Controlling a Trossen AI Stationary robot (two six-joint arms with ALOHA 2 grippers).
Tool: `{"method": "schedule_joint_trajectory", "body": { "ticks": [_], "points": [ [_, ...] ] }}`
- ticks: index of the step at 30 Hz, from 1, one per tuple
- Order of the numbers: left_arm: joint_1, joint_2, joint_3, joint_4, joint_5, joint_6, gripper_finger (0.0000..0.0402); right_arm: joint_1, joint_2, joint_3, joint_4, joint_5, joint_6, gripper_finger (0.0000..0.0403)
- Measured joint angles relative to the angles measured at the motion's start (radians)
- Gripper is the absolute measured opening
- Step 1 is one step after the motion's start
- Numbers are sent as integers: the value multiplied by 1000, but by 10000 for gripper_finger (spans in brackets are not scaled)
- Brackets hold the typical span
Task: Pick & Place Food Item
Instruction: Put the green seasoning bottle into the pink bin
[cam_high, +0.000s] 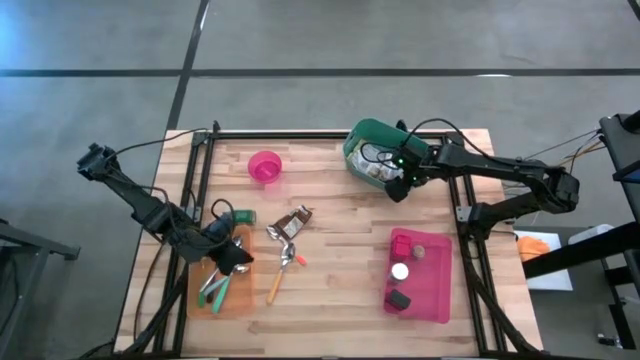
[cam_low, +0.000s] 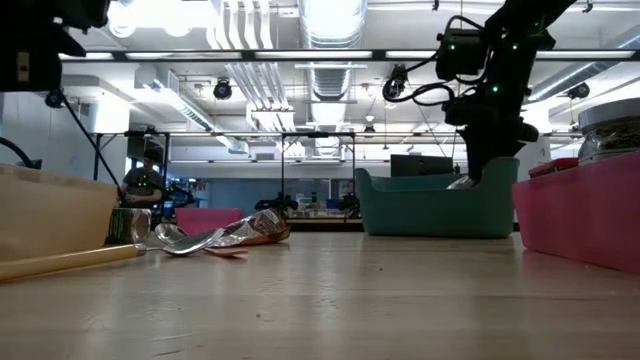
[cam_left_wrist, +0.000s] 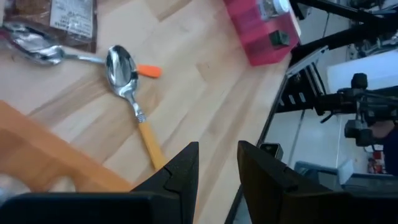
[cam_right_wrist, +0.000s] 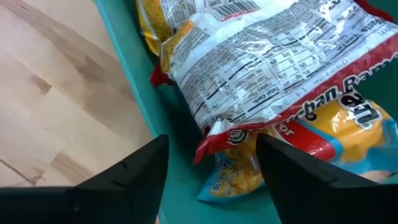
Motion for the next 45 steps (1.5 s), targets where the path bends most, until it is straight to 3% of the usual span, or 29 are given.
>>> {"method": "schedule_joint_trajectory", "body": {
  "ticks": [7,14,21,29,35,45],
  "points": [
    [21,0,33,-43,1,52,113,1,-21,61,-29,-3,6,249],
    [98,0,89,-211,32,146,113,32,-21,142,-18,-2,36,249],
    [235,0,122,-337,135,394,116,145,-14,207,-9,0,48,249],
    [395,3,132,-466,178,687,190,307,-13,249,-2,3,142,249],
    [483,15,132,-542,186,766,252,441,-13,260,21,56,207,249],
    [630,94,131,-649,188,966,261,573,-13,220,75,135,306,249]
  ]
}}
